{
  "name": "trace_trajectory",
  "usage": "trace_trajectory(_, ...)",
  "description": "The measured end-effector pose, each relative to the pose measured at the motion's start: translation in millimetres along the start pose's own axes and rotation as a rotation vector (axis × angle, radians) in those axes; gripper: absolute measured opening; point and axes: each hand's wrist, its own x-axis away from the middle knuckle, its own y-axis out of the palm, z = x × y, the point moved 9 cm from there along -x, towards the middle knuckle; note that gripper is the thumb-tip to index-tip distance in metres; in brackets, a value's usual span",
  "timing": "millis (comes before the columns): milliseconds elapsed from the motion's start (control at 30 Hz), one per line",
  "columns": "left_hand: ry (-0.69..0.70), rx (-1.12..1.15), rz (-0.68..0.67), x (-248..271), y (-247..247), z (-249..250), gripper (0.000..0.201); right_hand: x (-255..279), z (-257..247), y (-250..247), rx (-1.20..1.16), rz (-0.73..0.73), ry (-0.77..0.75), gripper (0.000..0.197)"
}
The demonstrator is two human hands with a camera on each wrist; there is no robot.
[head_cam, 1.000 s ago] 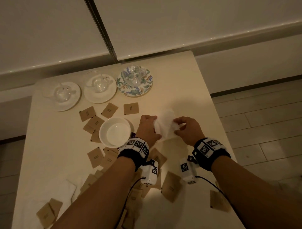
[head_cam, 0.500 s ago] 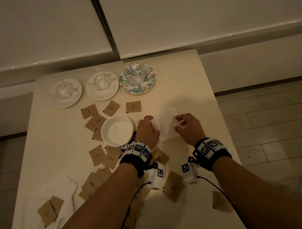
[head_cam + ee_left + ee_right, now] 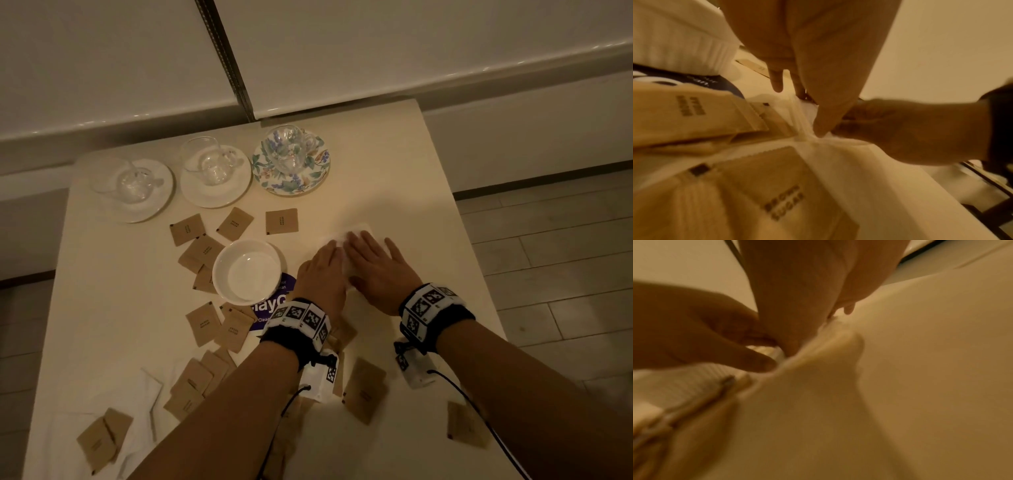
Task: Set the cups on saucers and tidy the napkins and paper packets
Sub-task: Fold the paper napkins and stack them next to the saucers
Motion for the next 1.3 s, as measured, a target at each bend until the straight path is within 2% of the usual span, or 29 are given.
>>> trace_trajectory(67,-0.019,-0.087,-0.079,2.8,12.6,-2.7,0.079,3.9,16.9,11.6,0.075,-0.075,0.024,0.068)
trace_trajectory(133,-0.026,-0.115,-0.117,5.8,21.2,-3.1,0.083,4.0,26.9,9.2,0.078,-0.051,0.055,0.076)
trace_trajectory(200,-0.028,-0.128,-0.147,7.4,30.4,-2.5,0.089,0.5,19.8,5.4,0.09,-0.004,0.025,0.081)
trace_trajectory(300,-0.031,-0.133,-0.136,6.3,36.4,-4.6,0.091,0.8,8.8,12.0,0.151,-0.027,-0.058,0.08)
trace_trajectory(400,-0.005,-0.113,-0.126,5.8,39.7,-7.0,0.095,9.9,31.6,14.6,0.167,-0.086,-0.014,0.081)
trace_trajectory(467,-0.01,-0.101,-0.129,5.5,39.7,-7.2,0.1,15.5,47.2,10.4,0.092,-0.091,0.056,0.08)
trace_trajectory(500,-0.019,-0.076,-0.123,5.4,38.4,-6.0,0.1,17.2,52.4,4.6,0.013,-0.06,0.1,0.078)
trace_trajectory(567,-0.024,0.035,-0.064,6.4,28.8,-1.2,0.098,16.5,60.4,-14.9,-0.171,0.113,0.187,0.069)
trace_trajectory(633,-0.038,0.221,0.116,10.0,6.1,-0.1,0.091,12.2,63.7,-29.5,-0.325,0.251,0.268,0.055)
trace_trajectory(700,-0.14,0.428,0.318,15.2,-16.3,-11.3,0.08,5.2,64.0,-28.8,-0.506,0.256,0.346,0.048)
trace_trajectory(733,-0.219,0.54,0.366,16.0,-21.5,-19.1,0.074,2.5,62.8,-26.1,-0.565,0.236,0.374,0.046)
trace_trajectory(800,-0.351,0.74,0.337,11.3,-20.3,-28.6,0.065,-0.3,58.2,-21.7,-0.585,0.203,0.402,0.042)
trace_trajectory(867,-0.391,0.797,0.286,2.9,-20.7,-31.1,0.059,0.7,54.7,-18.0,-0.595,0.19,0.422,0.04)
trace_trajectory(1000,-0.393,0.766,0.265,-1.6,-25.2,-33.7,0.049,8.4,56.3,-12.8,-0.625,0.19,0.477,0.038)
trace_trajectory(1200,-0.369,0.774,0.225,10.9,-24.0,-26.6,0.052,13.5,58.2,-9.2,-0.662,0.19,0.51,0.034)
trace_trajectory(1300,-0.337,0.796,0.252,26.2,-33.7,-22.8,0.055,19.1,58.0,-10.7,-0.67,0.206,0.541,0.038)
